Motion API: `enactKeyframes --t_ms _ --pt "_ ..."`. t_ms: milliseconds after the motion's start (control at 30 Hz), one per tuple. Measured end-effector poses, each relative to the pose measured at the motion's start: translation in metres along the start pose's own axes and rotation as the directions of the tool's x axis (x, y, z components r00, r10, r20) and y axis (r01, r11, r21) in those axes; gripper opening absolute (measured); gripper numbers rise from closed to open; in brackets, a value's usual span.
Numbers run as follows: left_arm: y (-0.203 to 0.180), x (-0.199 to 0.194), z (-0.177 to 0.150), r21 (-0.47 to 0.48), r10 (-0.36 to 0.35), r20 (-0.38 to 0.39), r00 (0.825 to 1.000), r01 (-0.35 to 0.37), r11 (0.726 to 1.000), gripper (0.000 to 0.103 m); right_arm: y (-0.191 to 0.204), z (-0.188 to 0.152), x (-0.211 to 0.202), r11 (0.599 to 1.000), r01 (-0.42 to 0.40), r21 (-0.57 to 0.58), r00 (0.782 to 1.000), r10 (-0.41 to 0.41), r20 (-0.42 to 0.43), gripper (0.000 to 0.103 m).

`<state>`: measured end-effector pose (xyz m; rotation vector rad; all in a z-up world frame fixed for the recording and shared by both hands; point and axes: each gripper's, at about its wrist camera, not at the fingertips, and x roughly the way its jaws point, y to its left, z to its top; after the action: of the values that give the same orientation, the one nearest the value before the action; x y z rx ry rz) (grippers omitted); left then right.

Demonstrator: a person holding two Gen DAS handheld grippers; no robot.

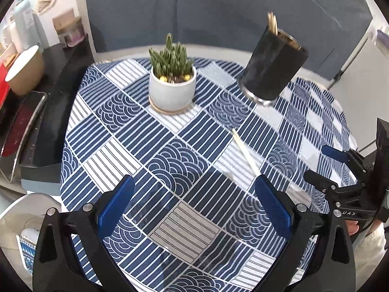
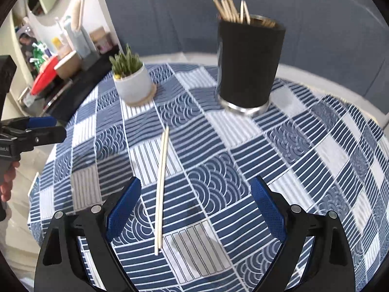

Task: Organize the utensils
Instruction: 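Lower both open tools onto the last two chopsticks on the cloth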

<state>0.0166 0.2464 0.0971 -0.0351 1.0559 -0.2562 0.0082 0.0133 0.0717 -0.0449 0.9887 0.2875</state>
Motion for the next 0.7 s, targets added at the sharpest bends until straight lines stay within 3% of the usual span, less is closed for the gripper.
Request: enactKeyframes --t_ms 467,700 --pt "-0.014 0.06 -0.003 0.026 -0.024 -0.119 0.993 0.027 0.999 0.097 0.01 -0.02 0.063 0.995 0.052 -0.082 0.986 -0.064 -0.152 0.087" --pt "-0.02 0.078 -0.001 0.005 -0.02 -0.164 0.986 0.021 1.0 0.097 0.01 -0.015 0.072 0.993 0.035 -0.109 0.983 -0.054 -0.175 0.088"
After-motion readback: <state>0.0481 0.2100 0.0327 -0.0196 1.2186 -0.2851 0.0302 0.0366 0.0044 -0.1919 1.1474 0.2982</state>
